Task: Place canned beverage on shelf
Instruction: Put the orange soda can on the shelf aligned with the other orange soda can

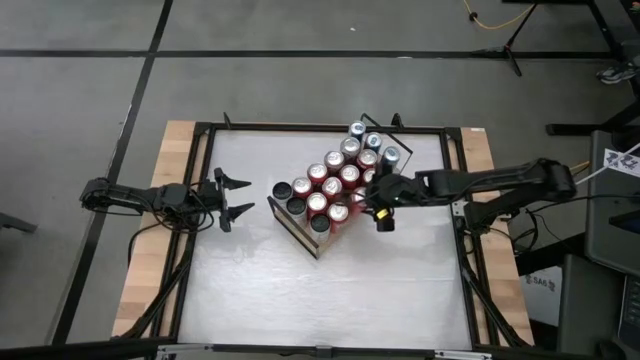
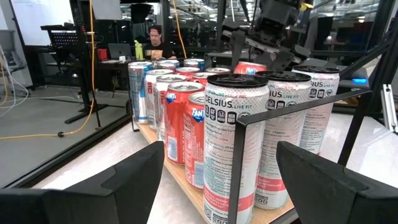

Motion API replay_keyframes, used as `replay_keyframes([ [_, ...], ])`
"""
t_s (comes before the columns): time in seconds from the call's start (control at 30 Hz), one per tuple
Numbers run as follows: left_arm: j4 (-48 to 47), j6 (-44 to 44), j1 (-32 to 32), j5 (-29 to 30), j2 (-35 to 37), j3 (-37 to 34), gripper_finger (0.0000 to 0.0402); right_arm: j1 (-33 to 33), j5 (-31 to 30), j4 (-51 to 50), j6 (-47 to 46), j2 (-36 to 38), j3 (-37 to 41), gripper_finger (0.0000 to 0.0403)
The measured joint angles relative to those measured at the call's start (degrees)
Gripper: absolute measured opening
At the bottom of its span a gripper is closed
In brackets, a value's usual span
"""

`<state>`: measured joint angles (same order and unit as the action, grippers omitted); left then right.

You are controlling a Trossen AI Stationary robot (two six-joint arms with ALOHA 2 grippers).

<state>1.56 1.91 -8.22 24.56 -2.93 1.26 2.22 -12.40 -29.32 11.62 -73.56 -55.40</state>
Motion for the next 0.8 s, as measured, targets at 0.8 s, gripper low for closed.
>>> replay_keyframes([
  [0.8, 0.01, -0.02, 0.01, 0.0, 0.01, -0.01, 0.0305, 0.0, 0.02, 3.17, 0.83, -4.72, 0.02, 0.0296],
])
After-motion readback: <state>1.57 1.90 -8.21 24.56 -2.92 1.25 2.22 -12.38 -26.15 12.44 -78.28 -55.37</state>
